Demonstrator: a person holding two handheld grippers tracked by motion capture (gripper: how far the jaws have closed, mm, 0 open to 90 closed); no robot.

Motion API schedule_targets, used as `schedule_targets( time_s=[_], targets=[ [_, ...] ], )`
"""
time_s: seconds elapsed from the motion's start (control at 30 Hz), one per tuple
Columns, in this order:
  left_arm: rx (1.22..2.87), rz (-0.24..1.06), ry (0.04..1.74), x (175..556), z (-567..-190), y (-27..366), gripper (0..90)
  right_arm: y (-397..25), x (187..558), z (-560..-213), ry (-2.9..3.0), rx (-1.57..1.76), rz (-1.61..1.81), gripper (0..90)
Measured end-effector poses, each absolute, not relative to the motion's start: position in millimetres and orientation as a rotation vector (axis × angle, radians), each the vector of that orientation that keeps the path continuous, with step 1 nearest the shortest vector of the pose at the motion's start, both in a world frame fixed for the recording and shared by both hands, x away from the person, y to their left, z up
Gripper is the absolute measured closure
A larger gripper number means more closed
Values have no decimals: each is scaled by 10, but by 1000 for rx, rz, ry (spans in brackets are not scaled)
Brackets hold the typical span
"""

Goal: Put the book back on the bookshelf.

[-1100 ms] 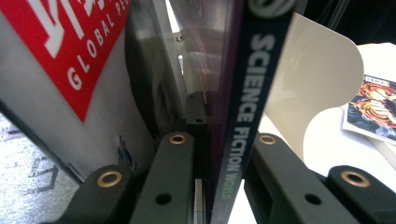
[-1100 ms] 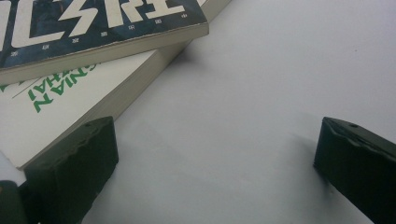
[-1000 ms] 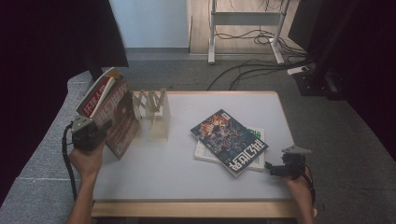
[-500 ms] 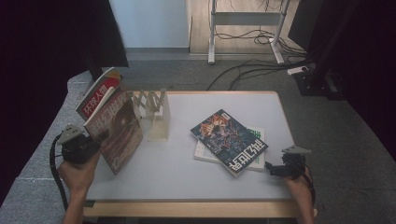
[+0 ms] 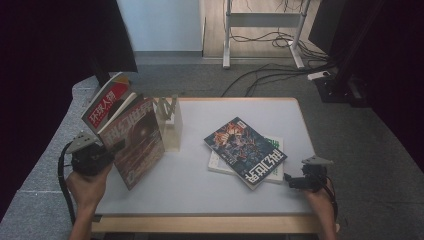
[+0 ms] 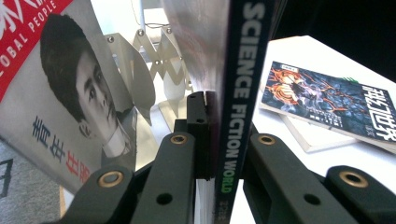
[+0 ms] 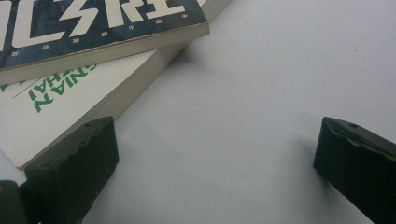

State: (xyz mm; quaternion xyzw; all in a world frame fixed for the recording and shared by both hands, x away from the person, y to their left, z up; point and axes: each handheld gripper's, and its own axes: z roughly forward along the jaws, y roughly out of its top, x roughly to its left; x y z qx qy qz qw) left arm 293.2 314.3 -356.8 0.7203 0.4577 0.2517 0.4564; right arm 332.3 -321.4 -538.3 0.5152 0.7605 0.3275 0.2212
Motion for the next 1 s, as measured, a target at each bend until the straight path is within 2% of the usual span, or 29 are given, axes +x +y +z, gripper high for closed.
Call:
schedule_targets(
  time_s=[0.6,1.0],
  targets=[
    [1761,638,1220,3290,-3599,3331,843,-3214,3324,-5383,2102,1426,906,0],
    [1752,652,1211,3478,-3531,3115,843,-3214,3324,-5383,2102,1426,906,0]
  ],
)
